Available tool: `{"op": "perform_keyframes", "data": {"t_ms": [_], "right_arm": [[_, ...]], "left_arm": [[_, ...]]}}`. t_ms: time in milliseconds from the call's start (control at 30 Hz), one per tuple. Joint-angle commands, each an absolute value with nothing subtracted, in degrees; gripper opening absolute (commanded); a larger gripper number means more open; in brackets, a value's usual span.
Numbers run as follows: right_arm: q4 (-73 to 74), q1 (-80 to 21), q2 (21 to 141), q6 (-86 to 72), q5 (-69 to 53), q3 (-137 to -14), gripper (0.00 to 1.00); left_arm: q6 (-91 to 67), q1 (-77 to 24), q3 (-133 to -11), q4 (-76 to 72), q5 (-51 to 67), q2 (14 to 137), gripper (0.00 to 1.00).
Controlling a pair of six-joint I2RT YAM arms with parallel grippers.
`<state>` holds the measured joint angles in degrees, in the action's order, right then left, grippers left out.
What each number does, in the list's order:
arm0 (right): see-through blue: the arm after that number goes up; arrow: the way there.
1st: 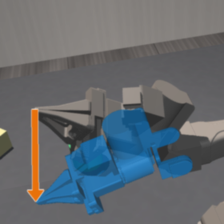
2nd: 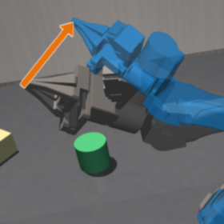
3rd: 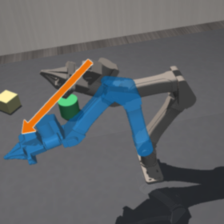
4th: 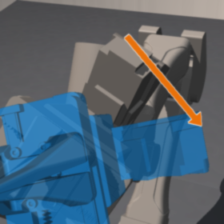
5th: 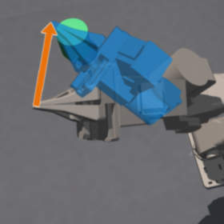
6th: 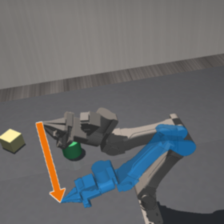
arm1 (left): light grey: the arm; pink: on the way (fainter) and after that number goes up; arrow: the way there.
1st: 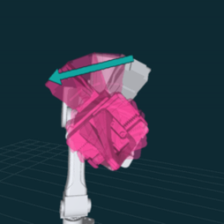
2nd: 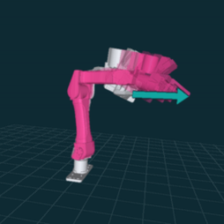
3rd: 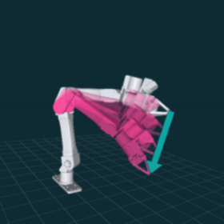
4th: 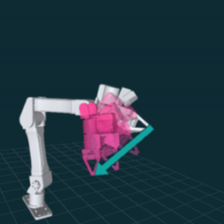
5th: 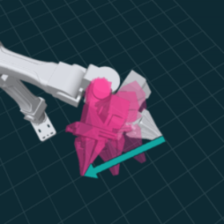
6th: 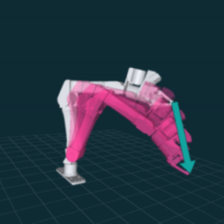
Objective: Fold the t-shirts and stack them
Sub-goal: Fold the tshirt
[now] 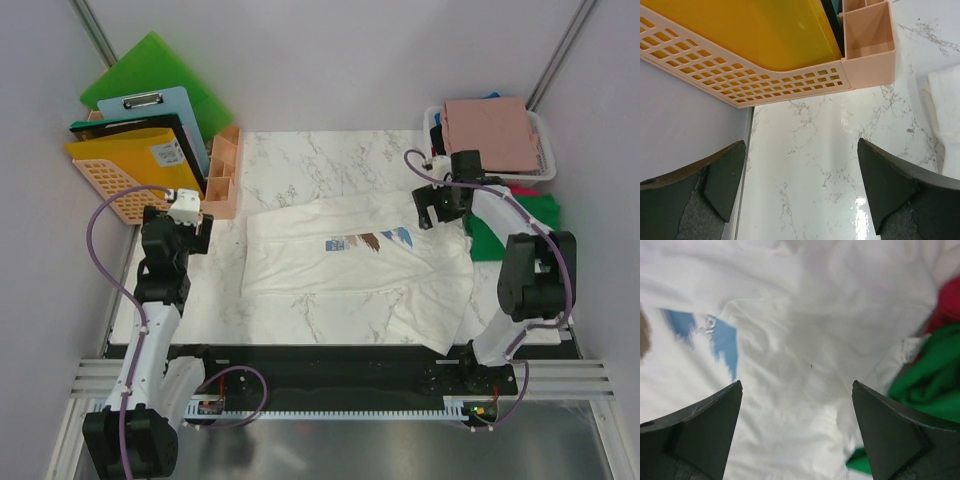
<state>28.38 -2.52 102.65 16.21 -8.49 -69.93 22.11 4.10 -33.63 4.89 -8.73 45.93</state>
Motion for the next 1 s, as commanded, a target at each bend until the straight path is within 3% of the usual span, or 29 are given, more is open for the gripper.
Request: {"op": "perform_keyframes", "data": {"t_ms": [0, 133, 300, 433, 600, 967], "right_arm": [[35.0, -2.9, 87.6, 14.4, -13.6, -80.3, 0.98], [30.0, -2.8, 67.1, 10.3, -10.5, -82.3, 0.98], [25.0, -2.8, 53.4, 7.8, -1.0, -78.0, 0.98], [25.8, -2.9, 51.2, 8.3, 1.3, -73.2, 0.98], [26.5, -2.8, 49.0, 7.1, 0.6, -67.6, 0.98], [27.2, -2.7, 44.8, 8.3, 2.6, -66.4, 0.98]], "left_arm": [[21.1, 4.3, -33.4, 5.4, -6.6, 46.5, 1.0], [20.9, 4.3, -32.9, 5.5, -5.4, 47.3, 1.0], [21.1, 4.2, -34.4, 8.4, -1.9, 48.0, 1.0], [21.3, 3.6, -42.8, 20.2, 12.7, 53.8, 1.0], [22.8, 2.8, -61.1, 46.3, 31.4, 73.8, 1.0], [18.9, 2.6, -73.6, 46.8, 30.8, 95.1, 1.0]]}}
